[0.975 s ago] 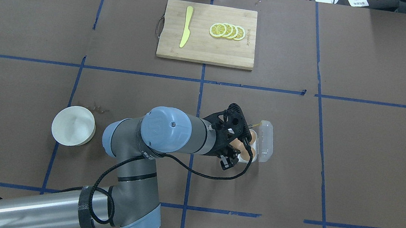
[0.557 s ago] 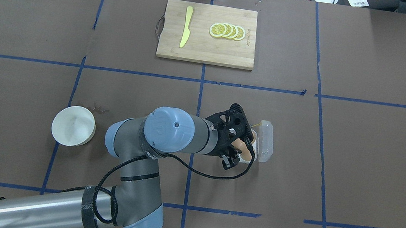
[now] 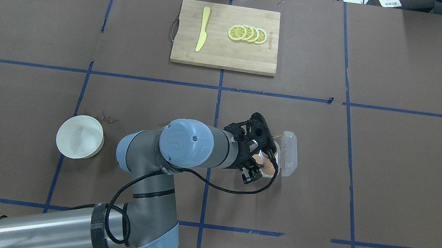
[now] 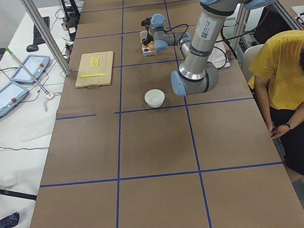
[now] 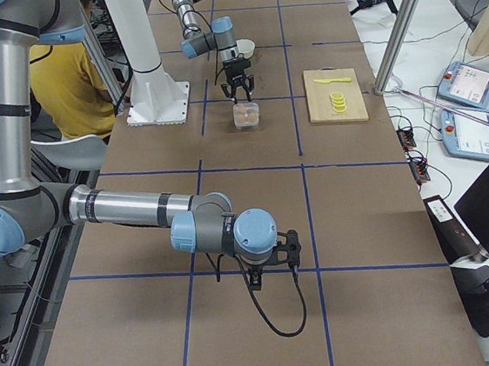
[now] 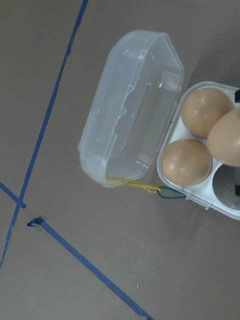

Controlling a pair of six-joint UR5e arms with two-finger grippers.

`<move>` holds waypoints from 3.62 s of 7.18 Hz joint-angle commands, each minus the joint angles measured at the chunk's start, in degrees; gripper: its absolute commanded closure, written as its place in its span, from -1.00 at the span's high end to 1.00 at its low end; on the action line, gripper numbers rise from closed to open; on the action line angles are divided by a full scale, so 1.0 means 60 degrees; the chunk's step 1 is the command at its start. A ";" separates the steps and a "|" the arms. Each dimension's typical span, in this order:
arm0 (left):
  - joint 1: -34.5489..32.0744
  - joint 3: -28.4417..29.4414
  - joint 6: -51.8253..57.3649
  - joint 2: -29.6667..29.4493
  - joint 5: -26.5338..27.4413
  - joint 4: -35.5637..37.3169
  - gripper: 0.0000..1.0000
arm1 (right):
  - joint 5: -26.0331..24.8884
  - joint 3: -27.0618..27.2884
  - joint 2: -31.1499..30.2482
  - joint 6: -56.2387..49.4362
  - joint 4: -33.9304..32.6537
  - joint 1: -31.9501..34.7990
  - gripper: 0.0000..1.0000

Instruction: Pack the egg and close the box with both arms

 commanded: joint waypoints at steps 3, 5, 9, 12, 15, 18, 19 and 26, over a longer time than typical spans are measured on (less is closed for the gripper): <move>-0.0304 -0.0422 -0.0037 0.0087 -0.0083 0.0186 0.81 | -0.0015 -0.0008 0.0049 0.0296 0.0012 0.0011 1.00; -0.1181 -0.1078 0.0065 0.0595 -0.0579 0.0813 0.80 | 0.0000 0.0036 0.0049 0.0311 0.0012 0.0069 1.00; -0.4412 -0.2241 0.2072 0.2527 -0.2399 0.2560 0.79 | 0.0015 0.0622 0.0122 0.0282 0.0041 0.0055 1.00; -0.7931 -0.2168 0.1912 0.4184 -0.4507 0.4078 0.80 | -0.0029 0.0563 0.0108 0.0325 0.0788 -0.0236 1.00; -0.9110 -0.2240 -0.0708 0.5338 -0.6216 0.5168 1.00 | -0.0102 0.0637 0.0633 0.2133 0.1690 -0.1755 1.00; -0.9184 -0.2432 -0.0580 0.6458 -0.6061 0.5021 1.00 | -0.0848 0.0680 0.1773 0.5966 0.3274 -0.3894 1.00; -0.9648 -0.2344 0.0320 0.6662 -0.6060 0.5065 1.00 | -0.1082 0.0681 0.1981 0.7053 0.3975 -0.4466 1.00; -0.9931 -0.2460 0.0900 0.7278 -0.6060 0.5021 1.00 | -0.3293 0.1925 0.3254 1.1805 0.4773 -0.8641 -1.00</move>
